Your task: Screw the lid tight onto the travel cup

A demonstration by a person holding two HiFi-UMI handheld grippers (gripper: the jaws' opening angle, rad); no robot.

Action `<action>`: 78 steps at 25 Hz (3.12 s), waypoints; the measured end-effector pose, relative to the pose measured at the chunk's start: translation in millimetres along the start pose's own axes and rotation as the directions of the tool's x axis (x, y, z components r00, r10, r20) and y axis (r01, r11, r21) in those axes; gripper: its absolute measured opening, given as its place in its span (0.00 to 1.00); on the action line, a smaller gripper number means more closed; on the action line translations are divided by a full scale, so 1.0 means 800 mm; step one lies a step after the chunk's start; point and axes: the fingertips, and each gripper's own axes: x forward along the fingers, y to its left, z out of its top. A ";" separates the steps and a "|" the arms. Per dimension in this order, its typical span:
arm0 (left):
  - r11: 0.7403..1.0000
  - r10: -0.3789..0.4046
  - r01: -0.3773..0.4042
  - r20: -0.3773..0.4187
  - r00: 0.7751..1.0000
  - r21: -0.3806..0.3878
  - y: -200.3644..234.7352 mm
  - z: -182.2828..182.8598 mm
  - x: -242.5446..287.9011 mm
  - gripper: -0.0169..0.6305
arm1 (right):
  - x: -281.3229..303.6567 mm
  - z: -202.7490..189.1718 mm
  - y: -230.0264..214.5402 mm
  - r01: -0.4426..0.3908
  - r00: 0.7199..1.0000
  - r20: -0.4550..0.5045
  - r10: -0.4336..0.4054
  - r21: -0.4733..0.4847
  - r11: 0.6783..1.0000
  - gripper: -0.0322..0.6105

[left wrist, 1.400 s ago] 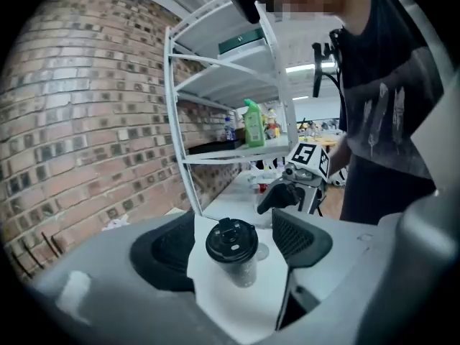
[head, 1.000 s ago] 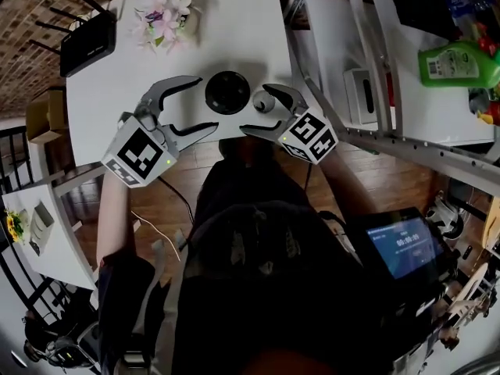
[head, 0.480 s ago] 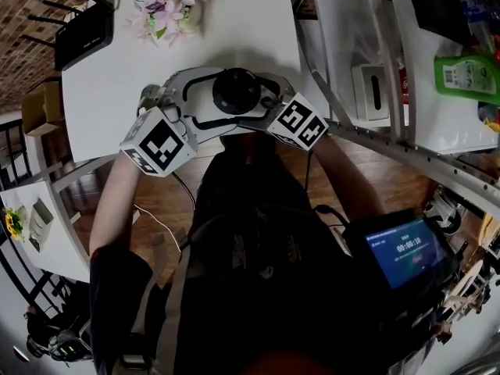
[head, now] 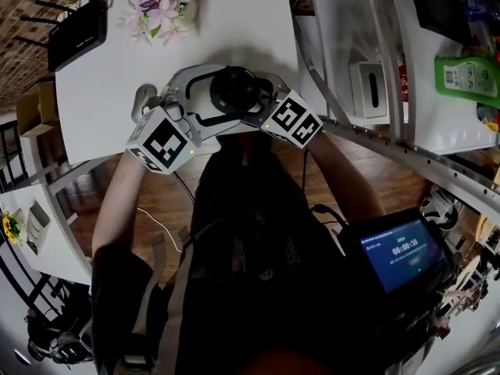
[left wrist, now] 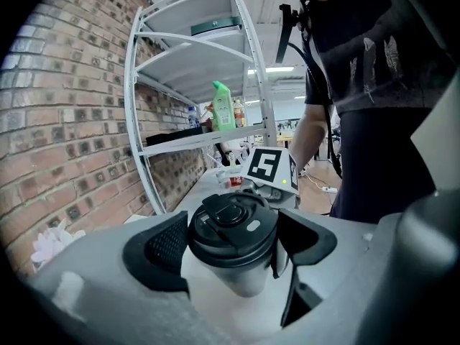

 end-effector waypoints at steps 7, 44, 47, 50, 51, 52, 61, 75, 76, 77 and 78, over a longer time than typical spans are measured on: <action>0.998 0.047 -0.044 0.064 0.997 -0.047 -0.003 0.004 0.002 0.65 | -0.001 0.002 0.006 0.007 1.000 -0.010 -0.007 -0.010 1.000 0.63; 0.970 0.005 0.033 0.154 0.988 -0.242 0.006 0.031 -0.036 0.65 | 0.005 0.000 0.004 0.048 0.998 -0.030 -0.049 -0.020 0.999 0.63; 0.971 -0.020 0.051 0.136 0.991 -0.232 0.009 0.030 -0.040 0.65 | 0.005 0.000 0.003 0.047 0.998 -0.034 -0.047 -0.021 0.999 0.63; 0.977 -0.052 0.073 0.108 0.993 -0.201 0.013 0.019 -0.033 0.65 | 0.004 -0.001 0.004 0.048 0.998 -0.038 -0.048 -0.018 0.999 0.63; 0.977 -0.066 0.086 0.104 0.992 -0.194 0.013 0.015 -0.029 0.65 | 0.004 -0.001 0.004 0.047 0.998 -0.040 -0.048 -0.017 0.999 0.63; 0.976 -0.080 0.099 0.101 0.992 -0.193 0.012 0.011 -0.025 0.65 | 0.005 -0.001 0.004 0.046 0.998 -0.042 -0.047 -0.017 0.999 0.63; 0.977 -0.071 0.093 0.118 0.990 -0.191 0.006 0.002 -0.013 0.65 | 0.006 -0.002 0.003 0.042 0.998 -0.051 -0.043 -0.015 0.999 0.63; 0.946 0.195 -0.155 0.117 0.974 -0.285 0.008 -0.001 -0.013 0.65 | 0.007 -0.004 0.003 0.044 0.998 -0.052 -0.045 -0.010 0.999 0.63; 0.944 0.203 -0.163 0.114 0.973 -0.286 0.008 -0.001 -0.012 0.65 | 0.007 -0.004 0.003 0.042 0.998 -0.052 -0.042 -0.009 0.999 0.63; 0.944 0.205 -0.167 0.110 0.973 -0.284 0.007 -0.001 -0.012 0.65 | 0.007 -0.004 0.003 0.040 0.998 -0.053 -0.041 -0.009 0.999 0.63; 0.946 0.202 -0.166 0.105 0.974 -0.278 0.007 -0.002 -0.012 0.65 | 0.007 -0.005 0.003 0.039 0.998 -0.053 -0.040 -0.009 0.999 0.63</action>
